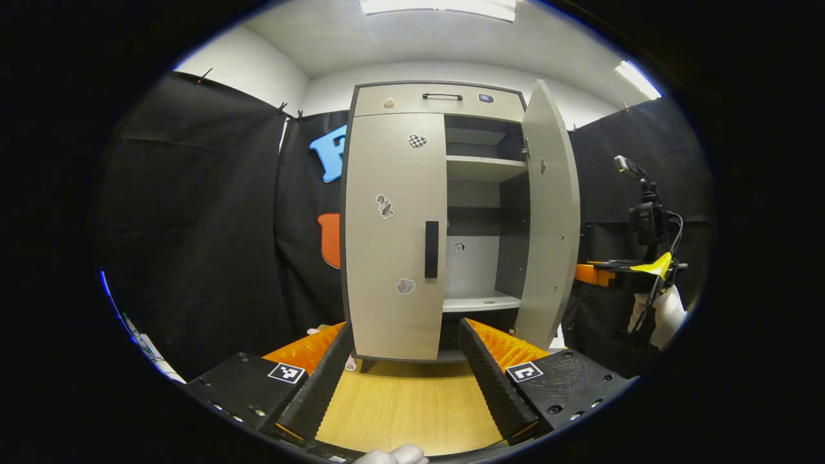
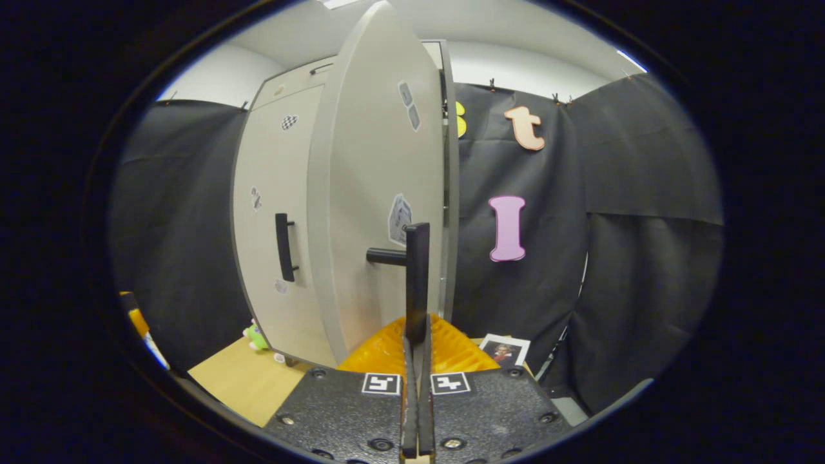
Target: Open the right door of the double-door shoe cabinet with the right hand, and open the left door with the left hand.
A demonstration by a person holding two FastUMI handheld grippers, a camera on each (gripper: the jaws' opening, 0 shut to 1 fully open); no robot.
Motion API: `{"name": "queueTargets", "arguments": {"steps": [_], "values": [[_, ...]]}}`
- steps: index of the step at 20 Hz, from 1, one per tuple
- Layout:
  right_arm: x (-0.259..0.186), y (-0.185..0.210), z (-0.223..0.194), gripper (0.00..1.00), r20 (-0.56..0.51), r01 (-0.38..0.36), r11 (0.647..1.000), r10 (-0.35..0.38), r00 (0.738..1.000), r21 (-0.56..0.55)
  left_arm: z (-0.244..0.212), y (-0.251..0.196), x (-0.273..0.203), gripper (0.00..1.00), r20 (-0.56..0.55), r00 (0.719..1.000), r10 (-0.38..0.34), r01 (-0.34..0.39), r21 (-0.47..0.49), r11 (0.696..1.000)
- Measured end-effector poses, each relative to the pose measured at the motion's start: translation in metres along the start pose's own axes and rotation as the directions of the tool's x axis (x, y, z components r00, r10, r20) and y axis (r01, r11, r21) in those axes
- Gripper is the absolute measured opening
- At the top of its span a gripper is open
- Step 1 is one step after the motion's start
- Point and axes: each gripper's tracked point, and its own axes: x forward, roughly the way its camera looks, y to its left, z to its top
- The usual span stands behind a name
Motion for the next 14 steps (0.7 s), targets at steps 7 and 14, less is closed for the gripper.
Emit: {"name": "queueTargets", "arguments": {"steps": [7, 14], "values": [[0.000, -0.046, 0.002, 0.04, 0.002, 0.040, 0.999, -0.040, 0.999, 0.024, 0.000, -0.019, 0.014, 0.98, -0.005, 1.000, -0.023, 0.023, -0.007, 1.000], [-0.006, -0.049, 0.009, 0.04, 0.020, 0.051, 0.997, -0.053, 0.998, 0.064, 0.006, -0.012, 0.023, 0.97, 0.021, 0.999, -0.037, 0.037, -0.011, 0.999]]}}
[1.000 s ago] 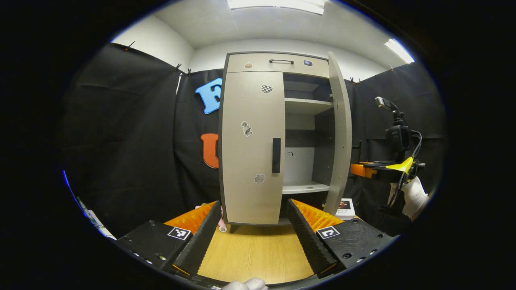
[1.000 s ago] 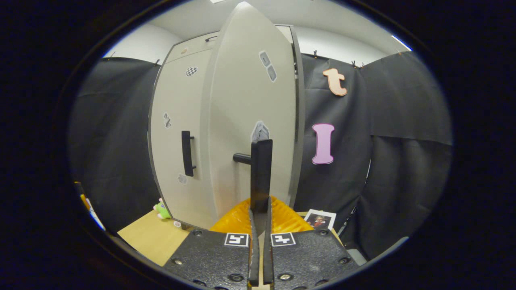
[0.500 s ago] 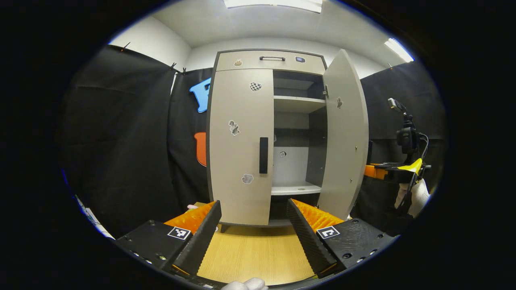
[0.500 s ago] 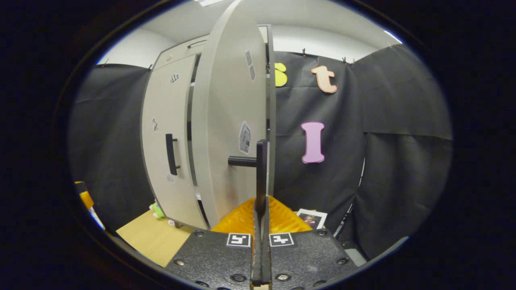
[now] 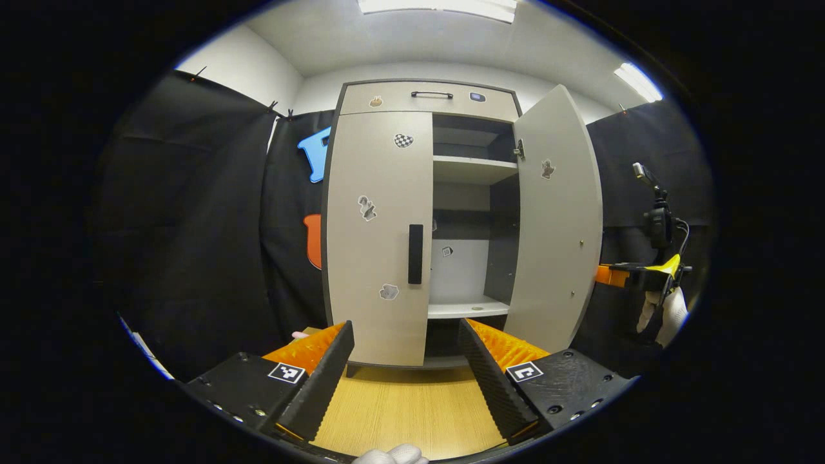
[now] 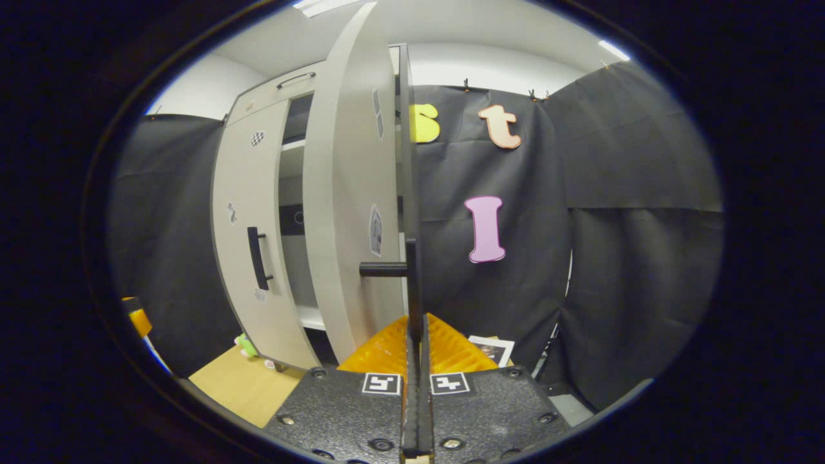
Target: Open the right door of the double-door shoe cabinet with the right hand, and open the left door with the left hand.
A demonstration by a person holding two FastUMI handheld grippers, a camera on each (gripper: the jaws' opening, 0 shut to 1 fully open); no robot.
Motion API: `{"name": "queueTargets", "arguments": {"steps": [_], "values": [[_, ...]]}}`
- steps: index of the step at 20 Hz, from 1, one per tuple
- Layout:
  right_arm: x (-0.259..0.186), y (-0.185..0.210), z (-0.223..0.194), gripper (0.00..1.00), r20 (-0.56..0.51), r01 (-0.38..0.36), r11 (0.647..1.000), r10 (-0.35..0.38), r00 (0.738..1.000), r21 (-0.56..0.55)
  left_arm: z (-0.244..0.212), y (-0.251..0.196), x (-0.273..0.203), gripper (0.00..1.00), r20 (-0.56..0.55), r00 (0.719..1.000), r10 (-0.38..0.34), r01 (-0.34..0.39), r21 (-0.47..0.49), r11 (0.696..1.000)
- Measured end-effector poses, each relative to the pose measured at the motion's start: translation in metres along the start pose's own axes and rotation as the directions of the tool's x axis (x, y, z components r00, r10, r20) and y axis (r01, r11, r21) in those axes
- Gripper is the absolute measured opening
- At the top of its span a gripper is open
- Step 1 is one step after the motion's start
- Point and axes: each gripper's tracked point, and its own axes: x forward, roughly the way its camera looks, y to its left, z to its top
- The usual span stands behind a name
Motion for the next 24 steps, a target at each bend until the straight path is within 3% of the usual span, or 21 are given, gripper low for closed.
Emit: {"name": "queueTargets", "arguments": {"steps": [5, 7, 8, 10, 11, 12, 13, 14, 19, 24], "values": [[-0.035, -0.008, 0.006, 0.16, 0.006, 0.052, 0.999, -0.052, 0.999, -0.010, 0.004, 0.018, 0.010, 0.97, 0.007, 1.000, 0.022, -0.022, 0.014, 1.000], [-0.050, -0.002, 0.008, 0.37, 0.016, 0.058, 0.998, -0.058, 0.998, -0.009, 0.006, 0.025, 0.014, 0.97, 0.004, 1.000, 0.030, -0.030, 0.014, 0.999], [-0.056, 0.004, 0.007, 0.58, 0.016, 0.052, 0.999, -0.052, 0.999, -0.011, 0.005, 0.031, 0.016, 0.97, -0.002, 0.999, 0.040, -0.040, 0.021, 0.999], [-0.074, 0.013, 0.004, 0.78, 0.029, 0.054, 0.999, -0.054, 0.998, -0.005, 0.003, 0.041, 0.023, 0.97, -0.006, 0.998, 0.058, -0.058, 0.036, 0.998], [-0.081, 0.022, -0.002, 0.79, 0.034, 0.057, 0.998, -0.057, 0.998, -0.008, 0.000, 0.046, 0.027, 0.97, -0.007, 0.998, 0.066, -0.066, 0.041, 0.997], [-0.087, 0.033, -0.005, 0.90, 0.053, 0.054, 0.998, -0.053, 0.997, -0.012, -0.003, 0.050, 0.031, 0.97, -0.007, 0.997, 0.071, -0.071, 0.044, 0.996], [-0.093, 0.045, -0.009, 0.92, 0.068, 0.053, 0.998, -0.051, 0.996, -0.021, -0.007, 0.050, 0.035, 0.97, -0.014, 0.998, 0.068, -0.067, 0.045, 0.997], [-0.097, 0.058, -0.017, 0.99, 0.073, 0.050, 0.998, -0.047, 0.996, -0.041, -0.012, 0.050, 0.039, 0.97, -0.025, 0.998, 0.062, -0.061, 0.046, 0.997], [-0.105, 0.097, -0.042, 1.00, 0.028, 0.021, 0.999, -0.021, 0.999, -0.030, -0.011, 0.051, 0.065, 0.97, -0.020, 0.999, 0.026, -0.025, 0.029, 0.999], [-0.105, 0.105, -0.038, 1.00, 0.021, 0.059, 0.998, -0.058, 0.998, -0.027, 0.018, 0.038, 0.118, 0.98, 0.039, 0.998, -0.040, 0.038, 0.038, 0.999]]}}
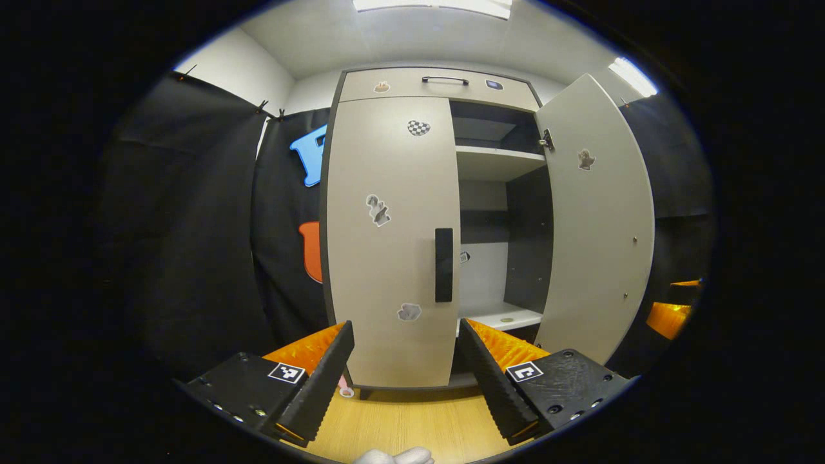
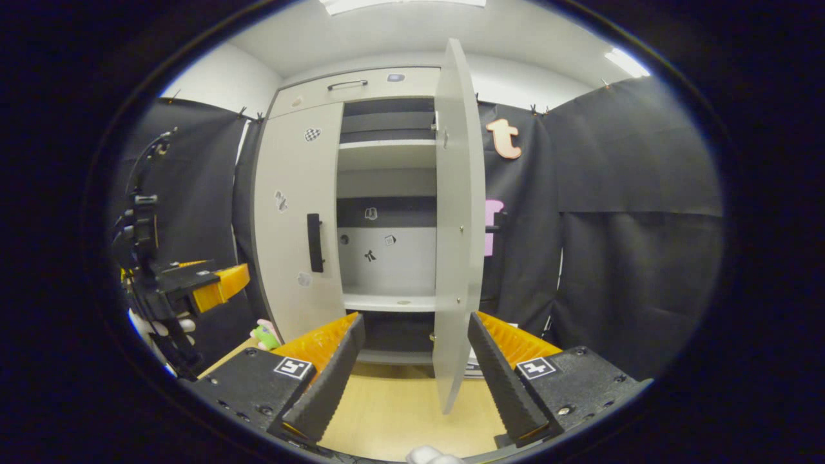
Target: Open the right door of the double-door shoe cabinet with the right hand, and open the left door with the left hand.
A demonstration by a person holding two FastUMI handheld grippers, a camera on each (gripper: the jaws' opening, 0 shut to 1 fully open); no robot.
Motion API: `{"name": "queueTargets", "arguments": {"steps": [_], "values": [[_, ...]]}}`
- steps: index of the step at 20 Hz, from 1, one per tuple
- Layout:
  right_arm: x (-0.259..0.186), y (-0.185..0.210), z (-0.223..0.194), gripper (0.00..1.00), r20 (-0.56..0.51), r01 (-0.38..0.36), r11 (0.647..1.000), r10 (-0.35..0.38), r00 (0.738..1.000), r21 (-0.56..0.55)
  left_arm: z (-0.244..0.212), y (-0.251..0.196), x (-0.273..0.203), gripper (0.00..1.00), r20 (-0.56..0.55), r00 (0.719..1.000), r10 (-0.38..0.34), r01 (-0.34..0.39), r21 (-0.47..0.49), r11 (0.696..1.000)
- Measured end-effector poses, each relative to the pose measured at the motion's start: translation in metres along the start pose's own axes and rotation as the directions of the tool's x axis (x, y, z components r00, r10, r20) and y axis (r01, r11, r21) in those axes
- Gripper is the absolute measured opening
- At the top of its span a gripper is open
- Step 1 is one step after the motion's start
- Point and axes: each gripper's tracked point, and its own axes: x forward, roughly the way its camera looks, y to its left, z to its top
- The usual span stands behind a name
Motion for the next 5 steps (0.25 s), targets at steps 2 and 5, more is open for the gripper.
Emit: {"name": "queueTargets", "arguments": {"steps": [2, 5], "values": [[-0.003, 0.003, 0.003, 1.00, -0.002, 0.017, 1.000, -0.017, 1.000, 0.006, 0.009, -0.008, 0.027, 0.97, 0.013, 1.000, -0.022, 0.022, -0.002, 1.000], [-0.008, -0.003, 0.008, 0.99, 0.002, 0.064, 0.998, -0.064, 0.998, 0.012, 0.017, -0.021, 0.071, 0.97, 0.033, 0.999, -0.043, 0.043, 0.002, 0.999]]}}
